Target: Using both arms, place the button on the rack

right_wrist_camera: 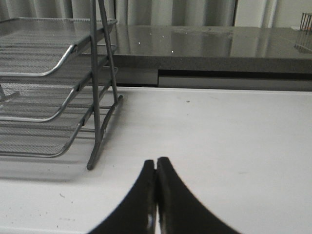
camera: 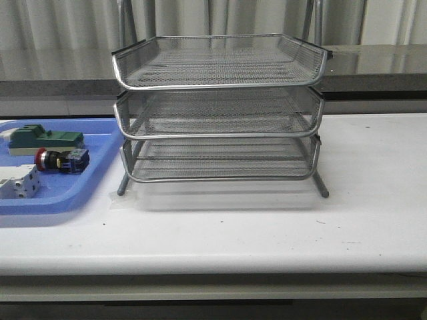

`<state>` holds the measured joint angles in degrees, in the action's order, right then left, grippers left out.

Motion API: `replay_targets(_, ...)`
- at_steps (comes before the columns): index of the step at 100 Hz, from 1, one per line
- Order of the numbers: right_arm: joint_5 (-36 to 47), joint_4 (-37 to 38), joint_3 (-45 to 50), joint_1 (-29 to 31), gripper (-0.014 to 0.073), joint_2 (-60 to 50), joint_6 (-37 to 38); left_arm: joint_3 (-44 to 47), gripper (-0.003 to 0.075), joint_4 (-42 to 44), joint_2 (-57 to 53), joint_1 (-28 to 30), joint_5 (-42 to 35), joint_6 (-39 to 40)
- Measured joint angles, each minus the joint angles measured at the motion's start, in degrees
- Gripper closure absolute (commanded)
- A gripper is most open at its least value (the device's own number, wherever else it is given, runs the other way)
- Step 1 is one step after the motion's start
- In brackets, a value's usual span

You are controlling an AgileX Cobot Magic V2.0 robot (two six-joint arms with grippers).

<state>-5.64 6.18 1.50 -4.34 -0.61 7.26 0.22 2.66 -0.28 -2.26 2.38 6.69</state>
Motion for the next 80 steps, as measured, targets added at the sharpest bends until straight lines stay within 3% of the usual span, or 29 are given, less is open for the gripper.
replay_targets(17,3.9,0.0,0.0,0.0,0.0692,0.0,0.0,0.0,0.0741,0.0,0.0,0.0,0.0,0.0)
replay_targets(33,1.5,-0.5,-2.7,0.0,0.0692,0.0,0.0,0.0,0.0741,0.0,0.0,0.0,0.0,0.0)
replay_targets(54,-9.0,-3.8,-15.2,0.0,0.0692,2.4,0.0,0.0,0.0741,0.0,0.0,0.0,0.0,0.0)
replay_targets(80,-27.0,-6.2,-32.3,0.0,0.0692,16.4,0.0,0.0,0.0741,0.0,0.0,0.0,0.0,0.0)
